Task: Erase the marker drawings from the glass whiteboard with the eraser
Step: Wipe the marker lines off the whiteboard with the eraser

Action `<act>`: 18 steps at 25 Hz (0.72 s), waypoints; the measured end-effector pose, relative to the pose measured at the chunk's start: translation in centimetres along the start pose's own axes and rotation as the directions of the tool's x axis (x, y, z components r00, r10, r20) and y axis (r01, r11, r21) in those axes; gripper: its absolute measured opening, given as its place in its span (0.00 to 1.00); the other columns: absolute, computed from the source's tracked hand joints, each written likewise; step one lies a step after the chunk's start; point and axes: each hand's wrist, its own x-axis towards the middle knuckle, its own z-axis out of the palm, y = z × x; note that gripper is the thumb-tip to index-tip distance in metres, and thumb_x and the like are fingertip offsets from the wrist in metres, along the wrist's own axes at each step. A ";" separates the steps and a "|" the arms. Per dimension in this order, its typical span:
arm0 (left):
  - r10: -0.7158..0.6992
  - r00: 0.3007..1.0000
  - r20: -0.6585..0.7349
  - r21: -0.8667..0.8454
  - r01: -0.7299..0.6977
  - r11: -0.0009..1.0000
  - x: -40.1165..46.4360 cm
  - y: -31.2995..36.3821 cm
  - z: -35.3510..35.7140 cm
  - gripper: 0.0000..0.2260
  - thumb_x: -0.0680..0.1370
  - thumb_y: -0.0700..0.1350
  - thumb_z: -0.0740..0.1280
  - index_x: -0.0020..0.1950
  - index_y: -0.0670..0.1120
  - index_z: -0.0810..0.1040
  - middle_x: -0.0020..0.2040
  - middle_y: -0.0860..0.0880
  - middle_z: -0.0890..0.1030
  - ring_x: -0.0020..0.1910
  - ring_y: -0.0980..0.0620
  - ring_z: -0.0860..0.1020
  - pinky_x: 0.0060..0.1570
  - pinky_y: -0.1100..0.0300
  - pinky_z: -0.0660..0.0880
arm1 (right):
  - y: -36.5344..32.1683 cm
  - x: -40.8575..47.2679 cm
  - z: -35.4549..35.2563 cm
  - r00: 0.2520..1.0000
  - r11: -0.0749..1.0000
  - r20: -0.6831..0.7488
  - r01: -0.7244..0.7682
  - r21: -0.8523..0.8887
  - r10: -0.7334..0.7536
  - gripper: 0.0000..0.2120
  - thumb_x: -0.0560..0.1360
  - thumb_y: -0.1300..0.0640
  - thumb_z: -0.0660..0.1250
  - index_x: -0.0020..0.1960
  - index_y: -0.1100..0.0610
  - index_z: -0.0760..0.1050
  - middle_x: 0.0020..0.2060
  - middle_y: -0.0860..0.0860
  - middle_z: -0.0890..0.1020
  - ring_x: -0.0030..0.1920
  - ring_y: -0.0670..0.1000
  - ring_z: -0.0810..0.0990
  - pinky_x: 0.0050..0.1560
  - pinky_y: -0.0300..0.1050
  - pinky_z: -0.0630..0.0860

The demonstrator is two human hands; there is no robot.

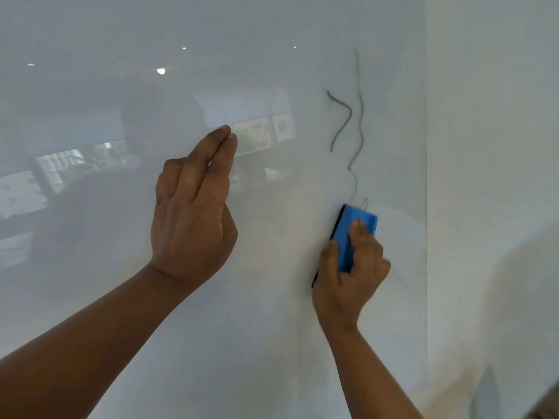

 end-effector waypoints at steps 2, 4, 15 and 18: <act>-0.007 1.000 0.005 0.004 0.007 1.000 -0.1 0.0 0.1 0.28 0.75 0.29 0.54 0.76 0.39 0.67 0.74 0.42 0.70 0.58 0.39 0.72 0.63 0.49 0.70 | -2.4 0.1 1.9 0.998 0.997 0.011 0.055 0.046 -0.056 0.20 0.76 0.60 0.69 0.68 0.57 0.76 0.62 0.58 0.82 0.58 0.57 0.81 0.58 0.44 0.67; -0.015 1.000 0.000 0.029 0.015 0.999 0.0 0.0 0.3 0.27 0.76 0.30 0.55 0.76 0.39 0.66 0.74 0.41 0.69 0.59 0.39 0.72 0.63 0.49 0.70 | -3.7 -2.3 1.8 0.968 0.974 0.114 0.213 0.081 -0.221 0.21 0.76 0.57 0.70 0.68 0.54 0.76 0.64 0.54 0.82 0.57 0.52 0.81 0.59 0.40 0.67; -0.133 0.988 0.073 0.102 0.125 0.987 3.0 1.6 1.0 0.33 0.70 0.28 0.56 0.77 0.41 0.65 0.75 0.44 0.67 0.56 0.39 0.69 0.56 0.45 0.68 | -0.5 1.0 0.2 0.999 0.998 0.032 0.016 0.068 -0.018 0.20 0.77 0.57 0.68 0.68 0.56 0.75 0.62 0.56 0.82 0.57 0.52 0.79 0.60 0.42 0.68; -0.123 0.985 0.120 0.104 0.110 0.988 3.9 1.9 1.0 0.34 0.69 0.26 0.58 0.76 0.40 0.65 0.74 0.42 0.68 0.56 0.39 0.69 0.57 0.43 0.69 | 0.9 4.5 0.9 0.975 0.974 -0.072 -0.205 0.092 0.212 0.19 0.76 0.61 0.69 0.67 0.59 0.76 0.59 0.57 0.82 0.56 0.55 0.80 0.58 0.59 0.75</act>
